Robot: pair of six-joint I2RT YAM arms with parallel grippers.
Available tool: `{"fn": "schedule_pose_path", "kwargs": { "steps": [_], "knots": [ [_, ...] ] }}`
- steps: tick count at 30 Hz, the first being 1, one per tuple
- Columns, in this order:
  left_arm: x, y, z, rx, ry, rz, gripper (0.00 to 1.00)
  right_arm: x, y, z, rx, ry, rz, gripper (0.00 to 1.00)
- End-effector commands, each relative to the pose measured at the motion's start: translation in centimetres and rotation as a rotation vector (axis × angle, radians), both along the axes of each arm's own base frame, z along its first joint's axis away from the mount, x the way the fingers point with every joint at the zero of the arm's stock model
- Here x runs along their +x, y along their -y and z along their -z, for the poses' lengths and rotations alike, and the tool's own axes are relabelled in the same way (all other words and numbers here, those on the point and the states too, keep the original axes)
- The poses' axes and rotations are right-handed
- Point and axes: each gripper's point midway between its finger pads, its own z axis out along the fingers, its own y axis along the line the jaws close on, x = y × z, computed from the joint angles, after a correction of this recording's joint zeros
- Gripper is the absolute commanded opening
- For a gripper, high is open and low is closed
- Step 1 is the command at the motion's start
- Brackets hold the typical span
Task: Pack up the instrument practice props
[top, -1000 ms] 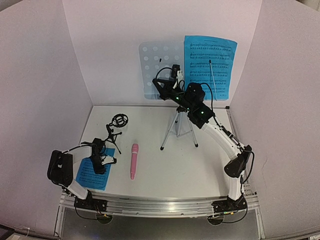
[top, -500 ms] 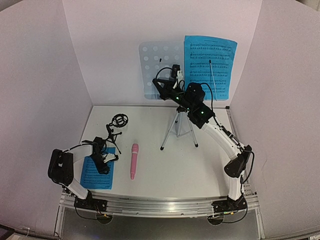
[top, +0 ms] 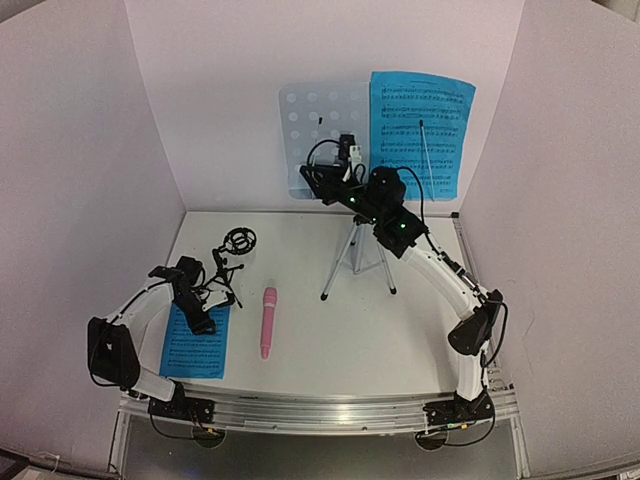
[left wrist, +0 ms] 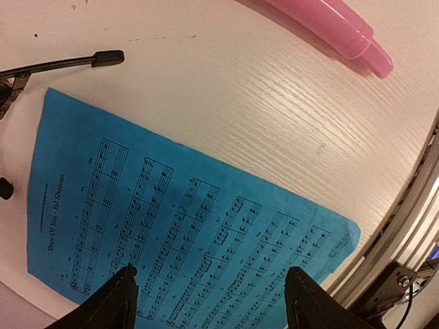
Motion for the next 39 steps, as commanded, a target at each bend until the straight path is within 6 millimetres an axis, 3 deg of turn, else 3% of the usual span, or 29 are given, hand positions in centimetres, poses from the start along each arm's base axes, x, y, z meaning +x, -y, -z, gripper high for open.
{"fn": "schedule_pose_path", "kwargs": {
  "steps": [1, 6, 13, 18, 24, 27, 30, 34, 39],
  "knots": [
    [0.1, 0.9, -3.9, -0.049, 0.041, 0.05, 0.74, -1.2, 1.0, -1.7, 0.015, 0.014, -0.007, 0.35],
    [0.7, 2.4, -8.6, -0.139, 0.105, 0.086, 0.74, -2.9, 1.3, -3.3, 0.027, 0.041, -0.029, 0.4],
    [3.1, 5.9, -16.7, -0.337, 0.23, 0.068, 0.74, -5.0, 3.2, -4.9, 0.035, 0.061, -0.028, 0.49],
    [4.3, 9.8, -24.8, -0.543, 0.322, 0.054, 0.73, -6.8, 4.0, -4.8, -0.034, 0.044, -0.055, 0.56],
    [4.7, 15.6, -35.6, -0.873, 0.436, 0.058, 0.74, -11.1, 5.1, -3.3, -0.228, -0.024, -0.227, 0.61],
    [5.8, 18.3, -40.2, -1.042, 0.459, 0.019, 0.74, -12.2, 7.5, -3.0, -0.311, -0.057, -0.198, 0.62],
    [6.6, 21.7, -42.9, -1.152, 0.428, 0.0, 0.74, -12.1, 11.5, -3.7, -0.302, -0.086, -0.09, 0.62],
    [7.5, 27.5, -44.1, -1.241, 0.355, -0.023, 0.74, -11.2, 16.9, -4.5, -0.294, -0.112, 0.134, 0.6],
    [7.8, 33.0, -46.3, -1.366, 0.36, -0.039, 0.75, -10.0, 22.7, -6.0, -0.261, -0.128, 0.4, 0.54]
  ]
}}
